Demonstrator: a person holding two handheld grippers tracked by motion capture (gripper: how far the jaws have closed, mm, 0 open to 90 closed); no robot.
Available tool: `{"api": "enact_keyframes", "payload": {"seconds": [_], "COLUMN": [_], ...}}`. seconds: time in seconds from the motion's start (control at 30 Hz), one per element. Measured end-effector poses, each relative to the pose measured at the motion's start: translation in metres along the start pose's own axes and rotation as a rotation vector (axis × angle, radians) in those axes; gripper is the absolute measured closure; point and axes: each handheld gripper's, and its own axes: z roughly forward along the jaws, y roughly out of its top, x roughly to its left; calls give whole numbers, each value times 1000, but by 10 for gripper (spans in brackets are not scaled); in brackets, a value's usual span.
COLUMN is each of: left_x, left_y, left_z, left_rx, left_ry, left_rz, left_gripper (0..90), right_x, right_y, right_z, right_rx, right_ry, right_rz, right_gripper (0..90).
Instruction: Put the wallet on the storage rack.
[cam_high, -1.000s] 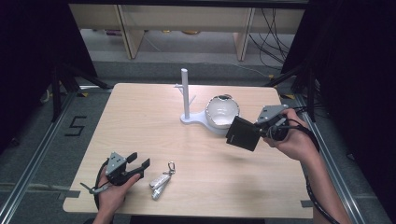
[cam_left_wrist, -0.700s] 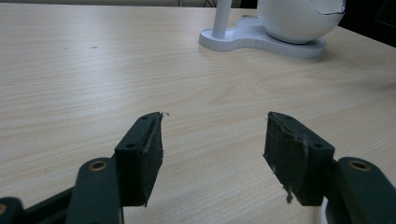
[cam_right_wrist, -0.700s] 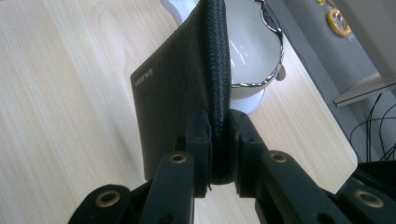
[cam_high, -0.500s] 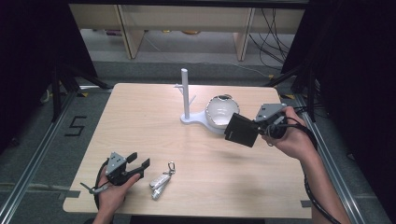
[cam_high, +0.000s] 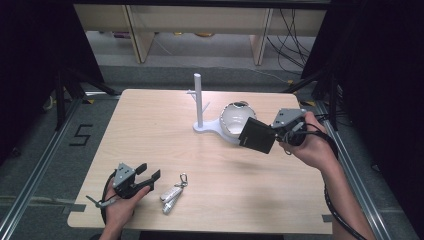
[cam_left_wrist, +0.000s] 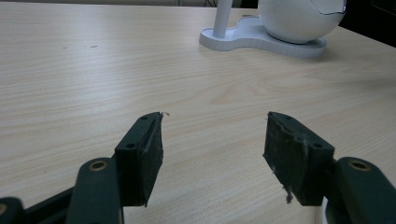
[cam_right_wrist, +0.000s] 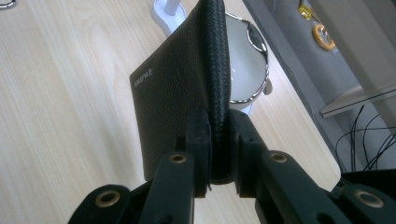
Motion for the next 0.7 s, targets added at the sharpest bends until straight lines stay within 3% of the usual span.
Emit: {"api": "enact_keyframes", "payload": {"seconds": [0.1, 0.7], "left_x": [0, 0], "left_y": [0, 0], "left_z": [0, 0], "left_rx": [-1, 1], "left_ry": [0, 0], "left_rz": [0, 2], "left_gripper": [364, 365], "right_x": [-1, -3], "right_y": [1, 11], "right_z": [0, 4], "right_rx": [-9, -40], "right_ry": [-4, -28], "right_rz": [-15, 1], "right_gripper": [808, 806]}}
